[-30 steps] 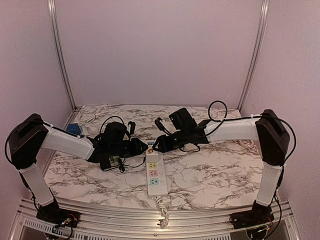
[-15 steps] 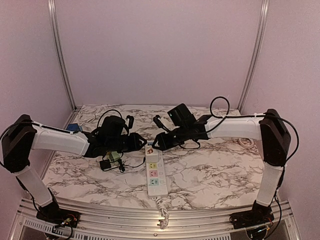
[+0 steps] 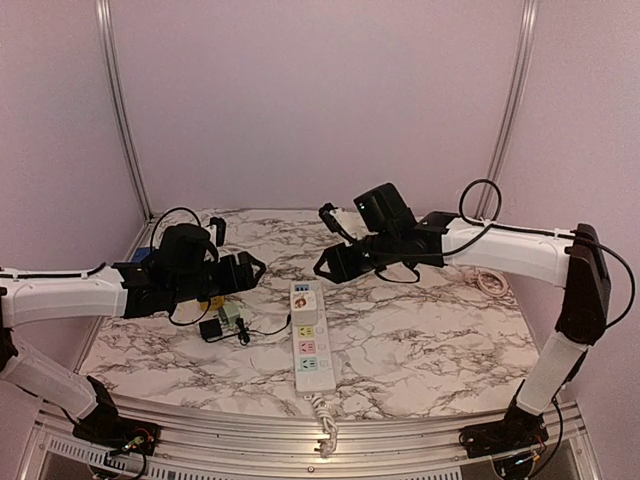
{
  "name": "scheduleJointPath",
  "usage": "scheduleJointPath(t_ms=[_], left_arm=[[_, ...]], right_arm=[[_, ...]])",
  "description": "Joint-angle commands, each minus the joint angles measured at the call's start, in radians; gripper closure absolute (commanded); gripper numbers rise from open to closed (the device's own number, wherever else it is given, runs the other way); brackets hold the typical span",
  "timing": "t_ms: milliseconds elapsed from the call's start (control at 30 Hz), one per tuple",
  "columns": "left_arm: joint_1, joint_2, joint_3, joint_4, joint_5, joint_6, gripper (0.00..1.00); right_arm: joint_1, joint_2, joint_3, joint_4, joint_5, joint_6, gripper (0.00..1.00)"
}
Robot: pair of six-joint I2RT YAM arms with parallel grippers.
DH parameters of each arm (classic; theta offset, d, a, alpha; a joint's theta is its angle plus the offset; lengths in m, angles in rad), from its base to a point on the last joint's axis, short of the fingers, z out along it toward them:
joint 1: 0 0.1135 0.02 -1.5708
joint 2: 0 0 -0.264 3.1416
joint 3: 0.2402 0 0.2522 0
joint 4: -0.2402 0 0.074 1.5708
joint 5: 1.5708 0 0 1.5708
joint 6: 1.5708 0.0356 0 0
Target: Insert the plug
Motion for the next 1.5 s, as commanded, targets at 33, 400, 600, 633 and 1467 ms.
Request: scheduleJointPath(t_ms=[33, 400, 600, 633, 1467], left_arm=[[0.033, -0.066, -0.096, -0.095, -0.044, 0.007, 0.04], [0.096, 0.043, -0.118, -0.138, -0.032, -0.043, 0.01], [0.109, 0.157, -0.072, -0.132, -0.027, -0.045, 0.01], [0.111, 0.170, -0.063, -0.134, -0.026, -0.042, 0.01], [0.129, 0.316, 0.012, -0.153, 0.024, -0.006, 0.14]], right_arm=[[0.029, -0.107, 0.014, -0.027, 0.113, -0.121, 0.50], [0.037, -0.256, -0.057, -0.019, 0.237, -0.156, 0.47], [0.036, -0.275, -0.092, -0.003, 0.233, -0.145, 0.47], [0.036, -0.278, -0.096, -0.001, 0.233, -0.143, 0.47], [0.036, -0.311, -0.155, 0.037, 0.238, -0.133, 0.48]])
